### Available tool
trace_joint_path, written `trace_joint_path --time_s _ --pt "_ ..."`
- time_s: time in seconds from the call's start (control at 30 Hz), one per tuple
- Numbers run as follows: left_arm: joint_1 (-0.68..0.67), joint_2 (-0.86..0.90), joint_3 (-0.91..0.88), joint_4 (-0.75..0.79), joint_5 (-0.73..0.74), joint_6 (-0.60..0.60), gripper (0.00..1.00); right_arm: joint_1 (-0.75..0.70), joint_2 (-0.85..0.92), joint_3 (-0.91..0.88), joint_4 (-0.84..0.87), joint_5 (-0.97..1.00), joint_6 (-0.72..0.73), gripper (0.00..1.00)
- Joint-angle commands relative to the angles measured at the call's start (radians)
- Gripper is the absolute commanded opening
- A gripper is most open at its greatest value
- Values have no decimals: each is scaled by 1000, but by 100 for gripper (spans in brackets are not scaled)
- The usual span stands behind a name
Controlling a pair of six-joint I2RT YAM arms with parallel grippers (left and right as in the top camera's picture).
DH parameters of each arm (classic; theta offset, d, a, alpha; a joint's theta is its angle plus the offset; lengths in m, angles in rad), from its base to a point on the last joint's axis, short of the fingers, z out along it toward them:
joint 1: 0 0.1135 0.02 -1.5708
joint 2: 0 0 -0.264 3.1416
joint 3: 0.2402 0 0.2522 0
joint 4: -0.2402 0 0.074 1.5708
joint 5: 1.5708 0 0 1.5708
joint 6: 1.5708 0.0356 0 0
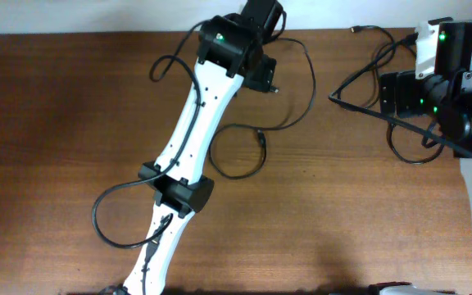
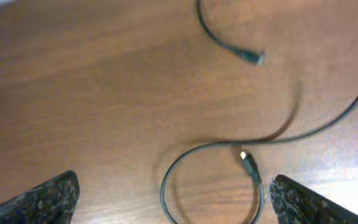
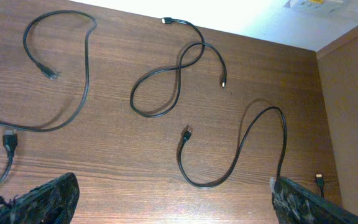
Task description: Untangle cables
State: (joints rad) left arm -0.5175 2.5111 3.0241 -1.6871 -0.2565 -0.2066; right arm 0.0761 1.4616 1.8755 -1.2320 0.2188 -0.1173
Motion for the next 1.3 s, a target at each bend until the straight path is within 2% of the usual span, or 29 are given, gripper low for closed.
trace_joint_path --time_s 0.0,0.17,0.33,0.63,0.8,1.0,1.17,1.27 --pt "8 -21 -68 -1 -21 40 99 -3 5 -3 -2 -6 -6 99" --pt "8 -21 -71 -2 -37 40 99 -3 5 -3 -2 -6 -6 98" --pt "7 -21 -95 -2 186 74 99 -3 5 -3 -5 -5 -6 98" --pt "6 -21 -212 -2 177 74 99 -3 5 -3 -6 -6 -6 98" --pt "6 -21 -213 11 116 74 99 -3 5 -3 -6 -6 -6 98" --pt "-54 -117 -157 97 -110 37 99 -3 5 -3 -6 -6 -6 98" --pt "-74 -220 -150 80 -196 66 99 -3 5 -3 -6 -5 -6 98" --pt "-65 -251 -149 77 -315 66 99 -3 5 -3 -10 -6 -6 98"
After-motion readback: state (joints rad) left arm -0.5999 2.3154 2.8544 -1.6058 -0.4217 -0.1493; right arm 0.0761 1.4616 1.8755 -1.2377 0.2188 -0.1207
